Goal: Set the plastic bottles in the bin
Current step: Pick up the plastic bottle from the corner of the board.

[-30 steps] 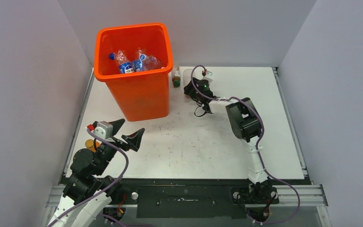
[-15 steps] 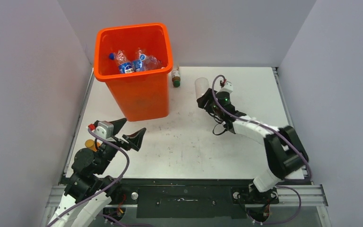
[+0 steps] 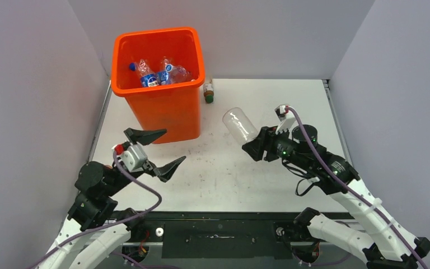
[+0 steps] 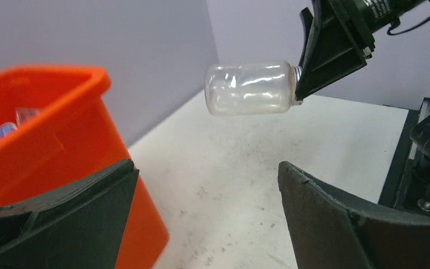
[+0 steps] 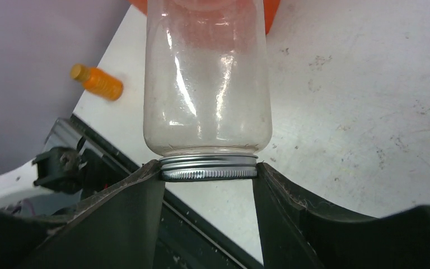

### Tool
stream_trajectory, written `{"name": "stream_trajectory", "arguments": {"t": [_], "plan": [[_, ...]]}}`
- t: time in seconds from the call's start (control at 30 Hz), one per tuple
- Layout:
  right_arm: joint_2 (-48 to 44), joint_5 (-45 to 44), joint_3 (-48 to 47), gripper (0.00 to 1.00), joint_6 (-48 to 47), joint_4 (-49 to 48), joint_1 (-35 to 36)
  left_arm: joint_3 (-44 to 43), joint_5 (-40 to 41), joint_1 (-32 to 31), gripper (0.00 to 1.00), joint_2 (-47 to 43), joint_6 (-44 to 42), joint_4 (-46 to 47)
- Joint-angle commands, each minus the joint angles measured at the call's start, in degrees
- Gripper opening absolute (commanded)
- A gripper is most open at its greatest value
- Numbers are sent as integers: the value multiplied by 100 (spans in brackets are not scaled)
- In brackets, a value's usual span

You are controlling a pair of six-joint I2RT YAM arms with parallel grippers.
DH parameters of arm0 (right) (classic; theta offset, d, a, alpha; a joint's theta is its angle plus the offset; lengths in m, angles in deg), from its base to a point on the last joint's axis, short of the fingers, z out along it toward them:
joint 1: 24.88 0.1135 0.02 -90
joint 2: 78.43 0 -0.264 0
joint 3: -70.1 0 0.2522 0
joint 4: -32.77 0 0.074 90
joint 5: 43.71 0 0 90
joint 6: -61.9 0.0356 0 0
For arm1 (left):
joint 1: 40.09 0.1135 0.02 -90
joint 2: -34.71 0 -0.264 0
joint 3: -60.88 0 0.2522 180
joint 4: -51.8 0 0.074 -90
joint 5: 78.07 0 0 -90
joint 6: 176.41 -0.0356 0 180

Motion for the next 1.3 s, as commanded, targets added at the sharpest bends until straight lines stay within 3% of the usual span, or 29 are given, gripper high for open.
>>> {"name": "stream_trajectory", "arguments": {"t": [0.0, 0.13, 0.23, 0.33, 0.43, 0.5, 0.57, 0.83, 1.17, 1.27], "plan": [[-122, 1265, -665, 5, -512, 1337, 0, -640, -1117, -95, 96, 98, -1815, 70], [16, 2088, -922, 5, -774, 1803, -4, -1132, -2040, -132, 96, 576, -2925, -417], [41, 2368, -1069, 5, -873, 1931, -4, -1335, -1910, -525, 96, 863, -3656, -482], [149, 2492, -1302, 5, -955, 2157, -4, -1694, -993, -1289, 96, 1297, -4712, -1031], [293, 2564, -1546, 5, -1023, 2312, 0, -2026, 711, -2512, 96, 1937, -5897, -1914], [378, 2488, -1720, 5, -1084, 2447, 0, -2056, 1804, -3276, 96, 2256, -6373, -1954], [422, 2438, -1799, 5, -1109, 2498, 4, -2013, 2208, -3537, 96, 2433, -6558, -1800], [373, 2451, -1867, 5, -1148, 2584, 9, -2338, 2093, -3555, 96, 3082, -6194, -2018], [275, 2601, -1692, 5, -1101, 2341, 8, -2198, 2192, -3564, 99, 3564, -6229, -1327], [295, 2646, -1683, 5, -1103, 2272, 11, -2211, 2137, -3564, 90, 3616, -6164, -1233]]}}
